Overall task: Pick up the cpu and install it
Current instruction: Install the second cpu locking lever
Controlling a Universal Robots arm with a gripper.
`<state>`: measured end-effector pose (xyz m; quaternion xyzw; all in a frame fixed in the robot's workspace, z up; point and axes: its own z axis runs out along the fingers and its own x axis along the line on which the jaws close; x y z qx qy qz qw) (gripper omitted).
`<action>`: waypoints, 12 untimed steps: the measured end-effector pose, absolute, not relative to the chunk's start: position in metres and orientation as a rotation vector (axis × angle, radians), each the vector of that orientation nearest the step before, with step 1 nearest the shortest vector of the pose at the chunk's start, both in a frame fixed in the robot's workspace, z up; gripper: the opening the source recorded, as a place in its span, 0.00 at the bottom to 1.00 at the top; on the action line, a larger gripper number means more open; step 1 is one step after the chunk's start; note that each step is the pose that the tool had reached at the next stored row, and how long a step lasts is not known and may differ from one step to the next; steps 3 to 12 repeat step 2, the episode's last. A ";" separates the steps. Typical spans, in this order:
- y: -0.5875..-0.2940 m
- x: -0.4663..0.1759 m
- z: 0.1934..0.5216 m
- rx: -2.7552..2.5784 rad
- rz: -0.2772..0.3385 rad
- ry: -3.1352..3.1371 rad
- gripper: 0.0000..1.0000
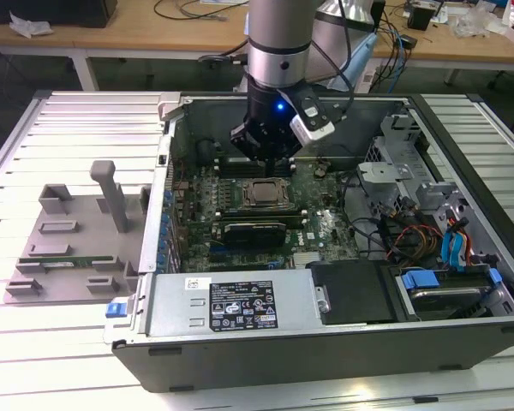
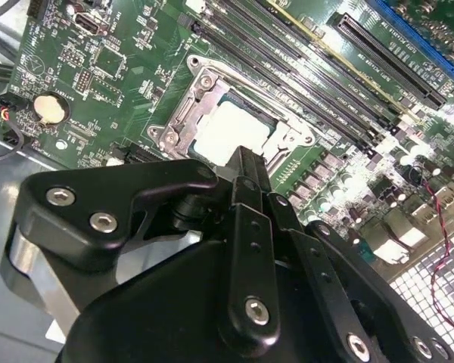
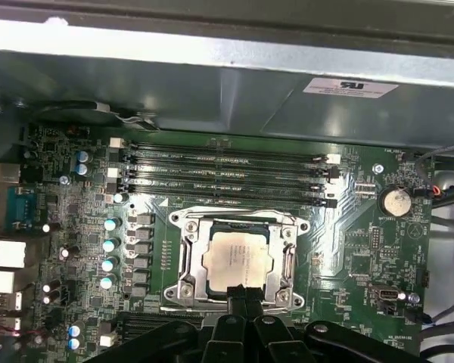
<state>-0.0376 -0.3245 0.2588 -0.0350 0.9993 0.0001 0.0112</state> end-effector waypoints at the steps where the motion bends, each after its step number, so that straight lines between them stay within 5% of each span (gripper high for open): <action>1: -0.324 -0.038 0.259 -0.109 0.000 3.117 0.11; 12: -0.324 -0.038 0.259 -0.109 0.000 3.117 0.11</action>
